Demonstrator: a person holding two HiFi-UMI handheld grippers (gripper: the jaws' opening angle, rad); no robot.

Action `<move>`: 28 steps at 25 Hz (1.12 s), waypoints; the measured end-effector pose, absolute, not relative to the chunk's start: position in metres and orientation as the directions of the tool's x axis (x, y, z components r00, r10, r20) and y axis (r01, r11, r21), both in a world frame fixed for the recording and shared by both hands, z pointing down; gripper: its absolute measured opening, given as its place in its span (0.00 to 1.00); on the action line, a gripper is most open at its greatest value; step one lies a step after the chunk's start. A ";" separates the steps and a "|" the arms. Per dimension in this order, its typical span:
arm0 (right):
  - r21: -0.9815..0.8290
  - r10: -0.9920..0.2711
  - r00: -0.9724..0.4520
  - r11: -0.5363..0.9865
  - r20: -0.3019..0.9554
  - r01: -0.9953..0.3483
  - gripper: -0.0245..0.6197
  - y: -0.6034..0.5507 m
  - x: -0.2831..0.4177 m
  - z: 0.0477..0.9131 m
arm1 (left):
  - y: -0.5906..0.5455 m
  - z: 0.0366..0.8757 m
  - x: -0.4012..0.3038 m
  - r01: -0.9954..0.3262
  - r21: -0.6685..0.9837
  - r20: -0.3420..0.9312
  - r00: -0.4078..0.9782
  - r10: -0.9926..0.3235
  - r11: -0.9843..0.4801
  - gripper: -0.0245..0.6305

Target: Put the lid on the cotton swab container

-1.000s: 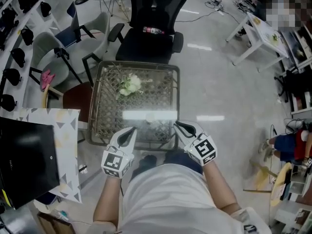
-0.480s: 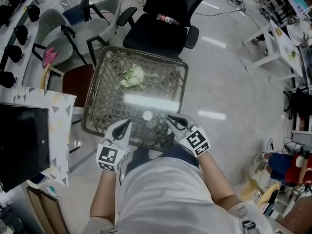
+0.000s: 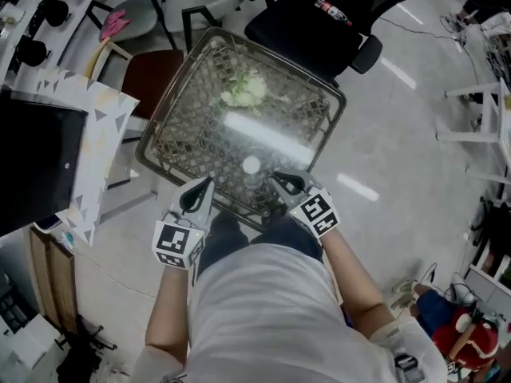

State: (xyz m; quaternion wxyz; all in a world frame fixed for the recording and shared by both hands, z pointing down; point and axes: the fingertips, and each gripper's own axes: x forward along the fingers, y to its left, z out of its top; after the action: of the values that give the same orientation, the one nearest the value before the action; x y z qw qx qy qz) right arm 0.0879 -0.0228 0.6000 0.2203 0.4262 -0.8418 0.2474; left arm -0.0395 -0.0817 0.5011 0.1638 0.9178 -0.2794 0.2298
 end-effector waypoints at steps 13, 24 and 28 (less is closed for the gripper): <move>-0.316 -0.371 -0.657 0.655 0.657 -0.686 0.20 -0.009 0.058 0.679 | -0.041 0.525 -0.076 -0.755 0.167 0.590 0.592 -0.549 -0.634 0.05; -0.334 -0.250 -0.678 0.722 0.691 -0.606 0.25 0.003 0.032 0.718 | -0.013 0.535 -0.100 -0.812 0.168 0.623 0.527 -0.578 -0.559 0.05; -0.322 -0.251 -0.675 0.730 0.694 -0.603 0.25 0.002 0.028 0.718 | -0.005 0.538 -0.112 -0.827 0.173 0.627 0.512 -0.588 -0.535 0.05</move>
State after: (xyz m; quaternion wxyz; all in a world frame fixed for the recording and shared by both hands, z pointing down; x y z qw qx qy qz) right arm 0.0285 0.0020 0.7181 0.3205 0.2446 -0.8730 0.2744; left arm -0.1115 -0.0049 0.5376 0.2329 0.8376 -0.4222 0.2569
